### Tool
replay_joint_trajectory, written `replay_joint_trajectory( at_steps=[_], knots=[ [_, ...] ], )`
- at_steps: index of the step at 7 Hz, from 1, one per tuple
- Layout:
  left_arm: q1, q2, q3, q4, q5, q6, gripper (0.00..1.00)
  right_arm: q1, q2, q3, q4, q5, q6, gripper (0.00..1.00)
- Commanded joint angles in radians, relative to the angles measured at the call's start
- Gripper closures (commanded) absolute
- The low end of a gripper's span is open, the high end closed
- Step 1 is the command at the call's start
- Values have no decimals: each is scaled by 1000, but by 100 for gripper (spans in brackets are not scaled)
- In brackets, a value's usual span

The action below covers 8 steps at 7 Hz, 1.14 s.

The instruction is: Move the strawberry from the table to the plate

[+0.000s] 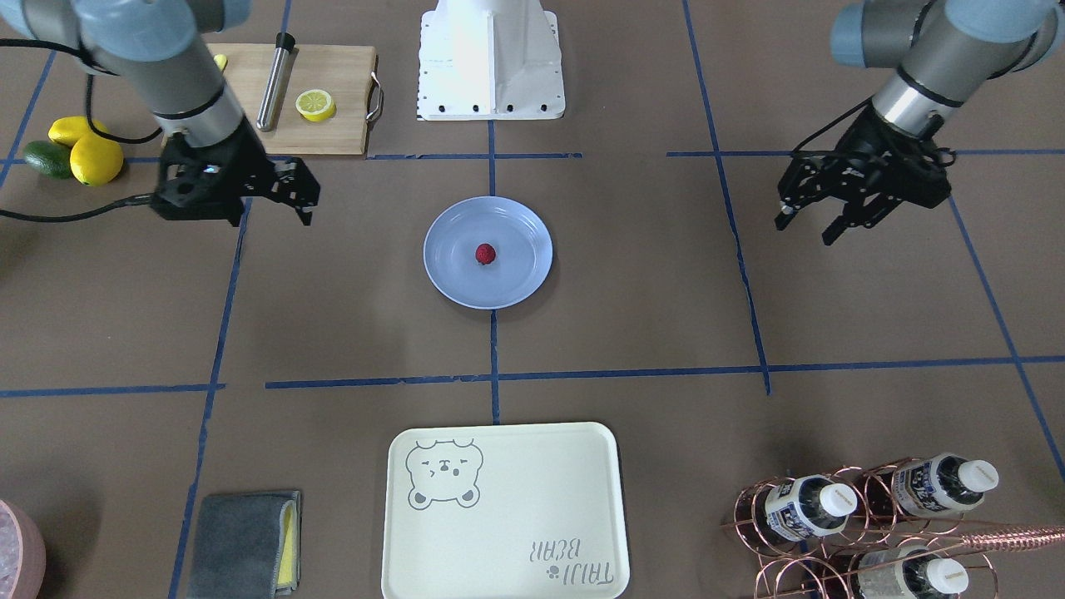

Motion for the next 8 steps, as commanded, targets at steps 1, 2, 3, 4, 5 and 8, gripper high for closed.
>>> replay_joint_trajectory(
  at_steps=[1, 2, 3, 4, 5, 8],
  knots=[
    [-205, 117, 32, 7, -70, 381, 25, 246, -174, 8, 0, 151, -357, 0],
    [-292, 128, 97, 19, -104, 554, 26, 355, -244, -7, -9, 194, -542, 0],
    [-409, 119, 151, 107, -179, 698, 26, 443, -283, -51, -12, 220, -707, 0],
    [-481, 107, 159, 274, -190, 837, 26, 518, -303, -102, -15, 237, -836, 0],
    [-555, 43, 141, 523, -190, 882, 26, 572, -305, -155, -15, 266, -872, 0],
    [-583, 56, 141, 720, -192, 956, 0, 618, -315, -243, -14, 266, -1058, 0]
  ],
)
